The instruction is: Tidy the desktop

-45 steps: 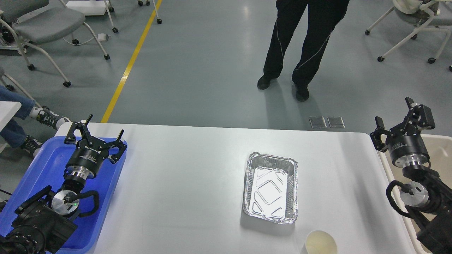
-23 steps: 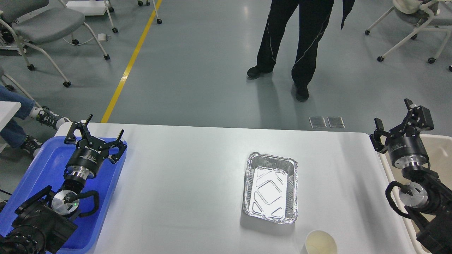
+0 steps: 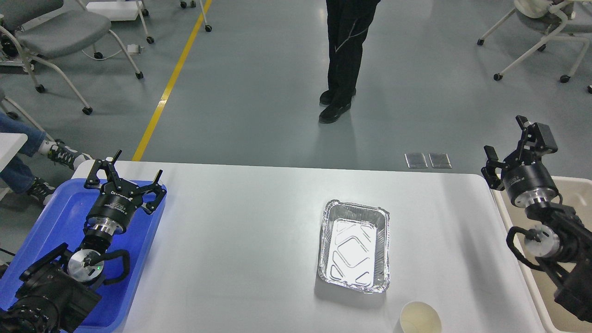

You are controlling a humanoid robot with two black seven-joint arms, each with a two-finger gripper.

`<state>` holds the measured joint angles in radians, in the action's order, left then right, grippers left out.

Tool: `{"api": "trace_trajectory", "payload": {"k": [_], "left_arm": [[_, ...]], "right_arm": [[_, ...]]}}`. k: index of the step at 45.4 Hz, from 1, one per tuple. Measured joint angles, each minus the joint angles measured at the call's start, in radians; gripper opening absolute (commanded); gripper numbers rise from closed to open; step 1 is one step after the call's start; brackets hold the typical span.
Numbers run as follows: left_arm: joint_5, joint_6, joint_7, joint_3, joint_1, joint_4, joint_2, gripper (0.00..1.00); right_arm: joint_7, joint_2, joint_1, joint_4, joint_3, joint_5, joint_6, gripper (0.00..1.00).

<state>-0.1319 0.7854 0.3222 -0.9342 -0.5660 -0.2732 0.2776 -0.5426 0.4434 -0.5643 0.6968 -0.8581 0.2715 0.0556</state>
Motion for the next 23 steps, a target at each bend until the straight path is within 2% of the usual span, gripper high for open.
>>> {"api": "trace_trajectory", "payload": {"k": [11,23], "left_arm": [[0.000,0.000,0.000,0.000,0.000,0.000,0.000,1.00],[0.000,0.000,0.000,0.000,0.000,0.000,0.000,1.00]], "right_arm": [[0.015,0.083,-0.085,0.000,0.136,0.002,-0.009,1.00],[0.039,0.213,-0.247,0.004,0.412,0.034,-0.019,1.00]]}}
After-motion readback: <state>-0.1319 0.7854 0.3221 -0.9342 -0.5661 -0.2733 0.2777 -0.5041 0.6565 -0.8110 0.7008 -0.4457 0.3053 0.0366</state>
